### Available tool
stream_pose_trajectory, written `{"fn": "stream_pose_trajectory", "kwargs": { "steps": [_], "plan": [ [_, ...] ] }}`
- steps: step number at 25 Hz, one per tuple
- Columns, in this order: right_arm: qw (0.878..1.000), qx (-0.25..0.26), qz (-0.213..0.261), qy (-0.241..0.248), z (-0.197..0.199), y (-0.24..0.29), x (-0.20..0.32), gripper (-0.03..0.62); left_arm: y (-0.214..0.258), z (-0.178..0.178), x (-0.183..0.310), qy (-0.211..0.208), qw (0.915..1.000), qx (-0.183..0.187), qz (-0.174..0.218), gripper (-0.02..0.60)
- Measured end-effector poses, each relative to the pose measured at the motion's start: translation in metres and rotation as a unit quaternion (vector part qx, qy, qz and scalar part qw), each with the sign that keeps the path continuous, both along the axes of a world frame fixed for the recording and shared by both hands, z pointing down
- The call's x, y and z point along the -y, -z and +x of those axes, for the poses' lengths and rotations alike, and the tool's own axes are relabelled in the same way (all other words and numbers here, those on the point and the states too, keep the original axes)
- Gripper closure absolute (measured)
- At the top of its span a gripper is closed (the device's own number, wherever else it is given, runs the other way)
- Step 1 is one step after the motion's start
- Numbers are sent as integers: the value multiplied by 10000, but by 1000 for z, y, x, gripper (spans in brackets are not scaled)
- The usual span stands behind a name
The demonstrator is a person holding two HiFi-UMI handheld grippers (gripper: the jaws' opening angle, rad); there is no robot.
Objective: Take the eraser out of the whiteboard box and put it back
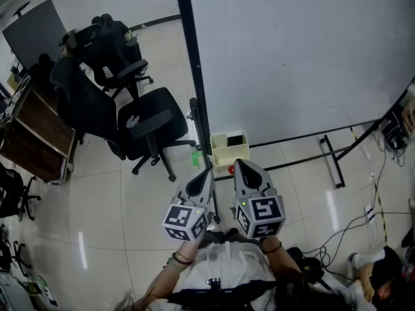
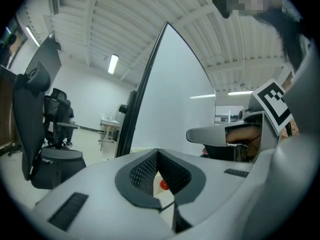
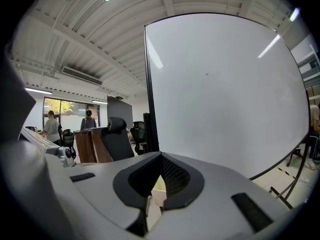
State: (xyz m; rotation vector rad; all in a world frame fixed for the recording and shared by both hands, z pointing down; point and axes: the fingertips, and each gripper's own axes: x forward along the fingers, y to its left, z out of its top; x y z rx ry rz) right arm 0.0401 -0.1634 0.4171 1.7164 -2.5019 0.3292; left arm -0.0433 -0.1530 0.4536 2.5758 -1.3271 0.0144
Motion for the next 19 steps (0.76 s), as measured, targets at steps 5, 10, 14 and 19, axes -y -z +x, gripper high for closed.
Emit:
{"fn": "stream_pose_trajectory", "kwargs": {
  "steps": [5,10,14,19],
  "plan": [
    [10000,66,-20,44,0,-4,1,592,-3,1,0,-14,10000,25,-31,597],
    [9999,78,-32,70,0,-6,1,592,-4,0,0,-1,10000,31,-25,597],
    [9999,34,-135,54,-1,-7,0,592,-3,1,0,-19,10000,22,-24,597],
    [9998,43,-191,61,-3,-7,-2,592,-1,2,-2,-40,10000,11,-27,597]
  ]
}}
